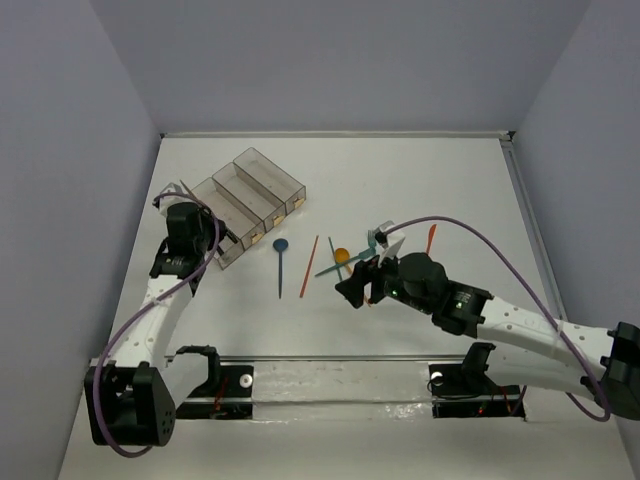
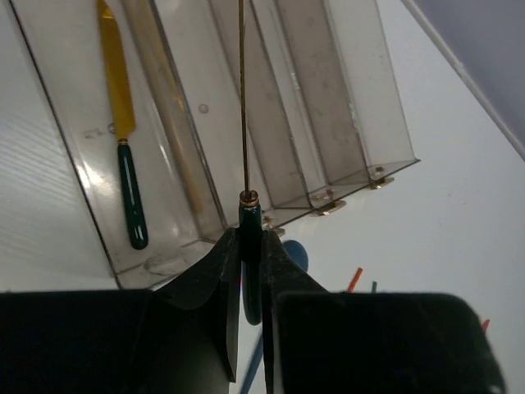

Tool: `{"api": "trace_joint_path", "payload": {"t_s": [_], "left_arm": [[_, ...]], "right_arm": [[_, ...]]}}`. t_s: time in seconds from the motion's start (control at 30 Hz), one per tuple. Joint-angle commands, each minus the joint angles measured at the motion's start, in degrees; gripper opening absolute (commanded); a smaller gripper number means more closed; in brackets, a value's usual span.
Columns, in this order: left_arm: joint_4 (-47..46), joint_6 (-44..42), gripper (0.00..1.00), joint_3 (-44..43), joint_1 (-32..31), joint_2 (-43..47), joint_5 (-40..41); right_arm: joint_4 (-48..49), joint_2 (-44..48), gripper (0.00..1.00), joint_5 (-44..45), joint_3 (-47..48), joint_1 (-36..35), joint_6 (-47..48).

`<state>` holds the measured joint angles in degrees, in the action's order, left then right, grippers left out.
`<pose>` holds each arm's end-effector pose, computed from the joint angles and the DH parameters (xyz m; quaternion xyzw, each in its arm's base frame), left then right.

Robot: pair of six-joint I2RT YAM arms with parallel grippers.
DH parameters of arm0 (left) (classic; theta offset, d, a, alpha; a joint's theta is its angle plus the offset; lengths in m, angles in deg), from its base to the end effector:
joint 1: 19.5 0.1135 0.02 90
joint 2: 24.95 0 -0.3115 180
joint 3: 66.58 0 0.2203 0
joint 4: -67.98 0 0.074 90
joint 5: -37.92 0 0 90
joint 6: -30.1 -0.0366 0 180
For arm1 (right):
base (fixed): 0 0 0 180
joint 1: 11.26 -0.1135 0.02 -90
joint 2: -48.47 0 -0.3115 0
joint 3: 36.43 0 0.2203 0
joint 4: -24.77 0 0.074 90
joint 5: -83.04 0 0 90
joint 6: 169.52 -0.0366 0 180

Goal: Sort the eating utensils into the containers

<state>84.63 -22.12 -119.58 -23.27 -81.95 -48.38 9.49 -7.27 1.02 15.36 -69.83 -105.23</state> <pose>0.1733 -0.0091 0.3204 -0.2580 0.7807 -0.1769 0.5411 0.0922 0.1411 0.3195 -0.1914 0.7915 0.3455 0.4664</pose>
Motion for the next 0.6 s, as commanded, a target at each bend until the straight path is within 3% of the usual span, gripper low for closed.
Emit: {"api": "trace_joint_path", "payload": {"t_s": [0.0,0.27,0.57], "left_arm": [[1.9,-3.6,0.0,-5.1,4.1,-3.9,-1.6],[4.6,-6.6,0.0,-8.8,7.0,-10.8,1.0],[4.1,-6.0,0.0,-8.3,8.8,-14.2,3.2]], "right_arm": [[0.5,4.2,0.77,1.3,-1.2,-0.4,-0.7],[0.0,11.3,0.77,0.9,-5.0,-0.4,-1.5],[-2.6,11.8,0.77,1.2,-5.0,-0.4,-0.1]]}}
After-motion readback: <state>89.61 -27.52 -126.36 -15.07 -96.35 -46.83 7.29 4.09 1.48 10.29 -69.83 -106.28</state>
